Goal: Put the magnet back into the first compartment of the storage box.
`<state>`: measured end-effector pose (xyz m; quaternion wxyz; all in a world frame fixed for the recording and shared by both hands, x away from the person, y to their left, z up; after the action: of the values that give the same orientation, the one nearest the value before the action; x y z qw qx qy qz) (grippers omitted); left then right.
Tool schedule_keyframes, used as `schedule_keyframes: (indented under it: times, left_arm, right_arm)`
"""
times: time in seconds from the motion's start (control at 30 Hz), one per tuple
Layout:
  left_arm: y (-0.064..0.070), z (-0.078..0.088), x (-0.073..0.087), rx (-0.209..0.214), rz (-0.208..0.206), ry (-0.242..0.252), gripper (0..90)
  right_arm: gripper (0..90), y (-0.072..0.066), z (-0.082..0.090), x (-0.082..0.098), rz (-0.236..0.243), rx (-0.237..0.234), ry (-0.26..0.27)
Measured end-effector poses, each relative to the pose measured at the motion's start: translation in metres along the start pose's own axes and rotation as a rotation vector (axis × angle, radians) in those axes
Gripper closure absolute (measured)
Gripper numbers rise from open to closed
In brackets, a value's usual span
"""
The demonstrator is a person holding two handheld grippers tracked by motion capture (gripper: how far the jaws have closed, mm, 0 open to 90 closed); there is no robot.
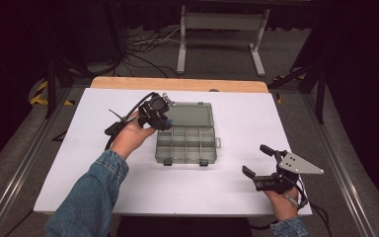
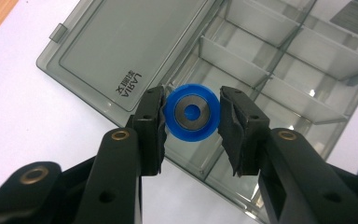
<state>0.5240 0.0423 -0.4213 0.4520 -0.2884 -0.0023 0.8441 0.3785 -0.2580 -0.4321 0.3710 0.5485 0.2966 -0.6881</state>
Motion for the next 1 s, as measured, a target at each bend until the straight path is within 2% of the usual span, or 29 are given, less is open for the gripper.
schedule_keyframes:
  times: [0.17, 0.23, 0.63, 1.0]
  left_arm:
    - [0.001, -0.01, 0.005, 0.012, 0.017, -0.006, 62.2]
    - [0.002, -0.015, 0.008, 0.012, 0.004, -0.018, 62.1]
    - [0.003, -0.03, 0.013, 0.029, 0.016, -0.053, 61.9]
    - [0.003, -0.039, 0.019, 0.032, 0.01, -0.09, 61.9]
  right_arm:
    - [4.0, 0.0, -0.001, 0.0, -0.001, -0.001, 0.002]
    - [4.0, 0.0, -0.001, 0.0, -0.005, -0.002, 0.001]
    - [4.0, 0.0, -0.001, 0.0, -0.002, -0.003, 0.002]
    - [4.0, 0.0, 0.0, 0.0, -0.001, -0.006, 0.002]
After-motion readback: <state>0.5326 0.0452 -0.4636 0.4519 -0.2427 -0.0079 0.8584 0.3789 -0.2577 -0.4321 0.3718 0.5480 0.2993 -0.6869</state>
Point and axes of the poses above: each handheld gripper's, and its own axes: z roughly backward along the jaws, x roughly out of its underside, y roughly to its right, the point moved 8 cm from there along -z, roughly forward along the jaws, and after that the axes turned 13 degrees about -x, right-handed, at the moved point
